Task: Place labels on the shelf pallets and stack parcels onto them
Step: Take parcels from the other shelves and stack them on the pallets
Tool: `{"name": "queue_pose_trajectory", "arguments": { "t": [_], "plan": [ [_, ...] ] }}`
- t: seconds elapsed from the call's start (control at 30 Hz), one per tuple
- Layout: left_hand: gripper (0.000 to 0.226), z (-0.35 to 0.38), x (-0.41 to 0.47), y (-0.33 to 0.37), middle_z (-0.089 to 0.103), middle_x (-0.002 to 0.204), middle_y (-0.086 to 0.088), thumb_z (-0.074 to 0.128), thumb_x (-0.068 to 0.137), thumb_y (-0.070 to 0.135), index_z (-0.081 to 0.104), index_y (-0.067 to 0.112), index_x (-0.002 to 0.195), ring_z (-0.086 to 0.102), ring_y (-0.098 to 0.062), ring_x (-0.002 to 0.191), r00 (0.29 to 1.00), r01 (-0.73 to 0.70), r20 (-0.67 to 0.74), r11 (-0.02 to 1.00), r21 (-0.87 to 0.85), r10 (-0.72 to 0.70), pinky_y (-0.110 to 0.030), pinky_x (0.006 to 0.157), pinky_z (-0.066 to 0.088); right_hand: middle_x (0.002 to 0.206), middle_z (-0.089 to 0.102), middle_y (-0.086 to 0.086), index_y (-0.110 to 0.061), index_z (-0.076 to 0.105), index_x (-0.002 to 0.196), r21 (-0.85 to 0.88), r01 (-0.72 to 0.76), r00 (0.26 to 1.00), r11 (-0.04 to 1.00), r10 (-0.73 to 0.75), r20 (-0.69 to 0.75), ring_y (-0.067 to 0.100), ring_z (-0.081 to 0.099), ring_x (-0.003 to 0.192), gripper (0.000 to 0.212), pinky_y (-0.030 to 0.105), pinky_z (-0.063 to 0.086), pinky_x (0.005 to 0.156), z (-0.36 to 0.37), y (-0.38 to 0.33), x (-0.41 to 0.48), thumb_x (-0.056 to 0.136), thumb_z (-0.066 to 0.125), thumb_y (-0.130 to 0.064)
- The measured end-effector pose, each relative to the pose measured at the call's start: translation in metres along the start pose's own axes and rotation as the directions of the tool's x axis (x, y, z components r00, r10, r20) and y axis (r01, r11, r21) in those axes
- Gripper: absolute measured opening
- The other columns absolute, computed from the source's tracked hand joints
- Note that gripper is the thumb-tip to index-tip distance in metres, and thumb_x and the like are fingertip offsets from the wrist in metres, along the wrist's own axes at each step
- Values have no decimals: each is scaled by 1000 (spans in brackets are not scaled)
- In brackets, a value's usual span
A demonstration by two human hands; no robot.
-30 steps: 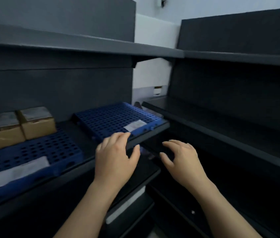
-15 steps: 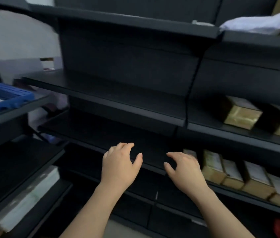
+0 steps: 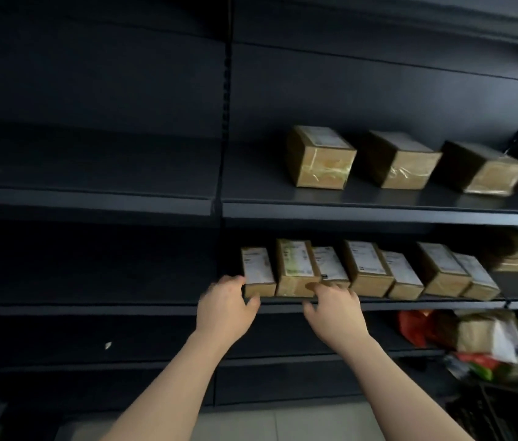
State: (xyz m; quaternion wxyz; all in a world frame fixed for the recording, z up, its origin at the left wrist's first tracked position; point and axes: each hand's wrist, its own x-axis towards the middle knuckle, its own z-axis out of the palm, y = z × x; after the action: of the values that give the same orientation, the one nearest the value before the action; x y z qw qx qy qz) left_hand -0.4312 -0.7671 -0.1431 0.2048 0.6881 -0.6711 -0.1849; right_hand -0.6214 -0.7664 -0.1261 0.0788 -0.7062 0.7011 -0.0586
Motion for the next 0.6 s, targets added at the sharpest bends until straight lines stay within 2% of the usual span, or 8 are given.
{"name": "queue_pose_trajectory", "arguments": {
  "t": [0.1, 0.3, 0.43, 0.53, 0.6],
  "plan": [
    [41, 14, 42, 0, 57, 120, 0, 47, 92, 46, 56, 19, 123, 57, -21, 104, 995, 42, 86, 999, 22, -44, -39, 85, 51, 133, 58, 1, -23, 55, 130, 26, -26, 1000, 999, 26, 5, 23, 47, 127, 37, 37, 31, 108, 7, 8, 32, 94, 47, -33],
    [43, 45, 110, -18, 58, 121, -6, 48, 92, 42, 54, 16, 127, 57, -25, 106, 987, 93, 132, 996, -2, -91, -41, 86, 51, 143, 50, 2, -23, 47, 140, 21, -57, 998, 998, 57, 8, 23, 40, 135, 43, 37, 26, 114, 34, 16, 95, 98, 46, -30],
    [49, 69, 143, -32, 53, 132, -11, 45, 96, 40, 45, 12, 135, 54, -30, 116, 955, 213, 218, 977, -30, -201, -40, 91, 49, 157, 29, 7, -18, 35, 147, 19, -42, 996, 999, 40, 74, 26, 25, 145, 48, 39, 21, 117, 60, 23, 125, 101, 40, -28],
    [49, 92, 160, -48, 54, 128, -14, 40, 96, 45, 44, 12, 133, 56, -32, 111, 924, 271, 290, 962, -35, -250, -42, 89, 50, 162, 12, 6, -17, 24, 152, 8, -21, 986, 1000, 19, 166, 23, 12, 149, 53, 38, 12, 120, 82, 26, 136, 102, 38, -27],
    [48, 107, 169, -59, 55, 125, -13, 38, 96, 47, 46, 15, 131, 57, -30, 107, 902, 297, 348, 952, -69, -256, -43, 90, 50, 163, 12, 4, -19, 23, 153, 8, -10, 982, 1000, 8, 190, 21, 10, 149, 54, 37, 10, 120, 94, 29, 138, 101, 38, -25]
  ]
}}
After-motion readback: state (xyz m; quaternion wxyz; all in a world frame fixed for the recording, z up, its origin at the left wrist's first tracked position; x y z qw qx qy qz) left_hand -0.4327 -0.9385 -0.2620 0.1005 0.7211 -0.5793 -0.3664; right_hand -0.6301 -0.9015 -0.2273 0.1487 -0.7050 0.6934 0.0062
